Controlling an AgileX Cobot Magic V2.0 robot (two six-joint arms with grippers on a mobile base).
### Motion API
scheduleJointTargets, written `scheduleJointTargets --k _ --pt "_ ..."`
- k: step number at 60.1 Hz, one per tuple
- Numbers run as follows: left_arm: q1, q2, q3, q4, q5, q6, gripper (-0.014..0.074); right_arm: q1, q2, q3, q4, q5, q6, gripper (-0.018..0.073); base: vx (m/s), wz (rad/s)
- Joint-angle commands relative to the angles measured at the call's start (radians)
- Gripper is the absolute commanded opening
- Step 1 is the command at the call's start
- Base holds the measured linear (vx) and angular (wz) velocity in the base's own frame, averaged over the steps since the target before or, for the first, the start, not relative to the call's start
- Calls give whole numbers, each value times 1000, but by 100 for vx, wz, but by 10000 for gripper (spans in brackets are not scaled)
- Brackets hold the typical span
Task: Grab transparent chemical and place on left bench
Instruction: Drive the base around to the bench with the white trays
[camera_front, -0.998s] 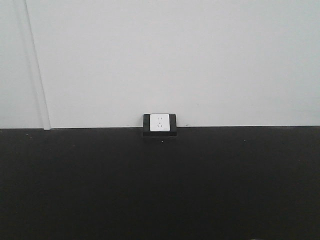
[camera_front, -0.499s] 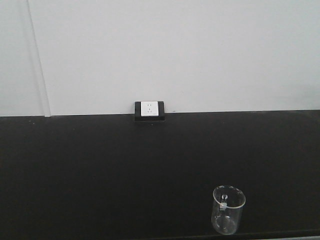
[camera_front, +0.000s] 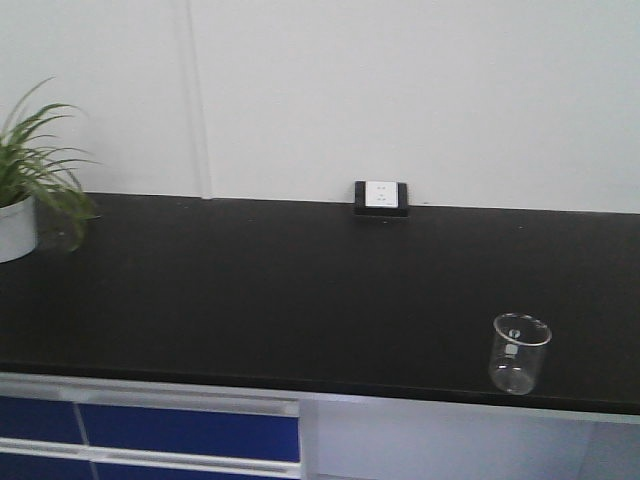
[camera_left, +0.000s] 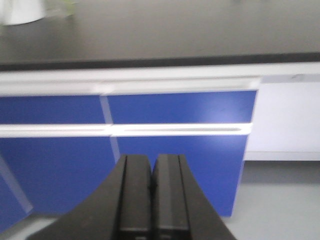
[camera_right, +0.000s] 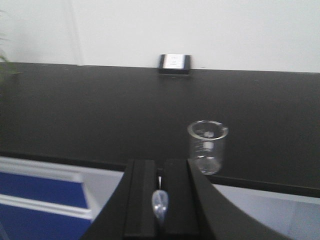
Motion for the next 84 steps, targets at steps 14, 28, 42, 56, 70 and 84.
scheduleJointTargets --k 14,28,42,56,70,84 --pt "-2 -19 16 -1 -78 -8 -3 -1 2 -37 -9 -82 -4 -3 -40 54" --pt "-2 -19 16 -1 -78 -8 -3 -1 2 -37 -9 -82 -4 -3 -40 49" --pt "-2 -19 16 -1 -78 -8 -3 -1 2 -37 -9 -82 -4 -3 -37 47" --pt "-2 -19 16 -1 -78 -8 -3 -1 2 -37 -9 -82 -4 -3 -32 57" --pt "-2 -19 16 -1 -78 -8 -3 -1 2 -37 -9 -82 -4 -3 -25 74" --pt "-2 -19 16 -1 -78 -8 -3 -1 2 -37 -9 -82 -4 -3 -19 85"
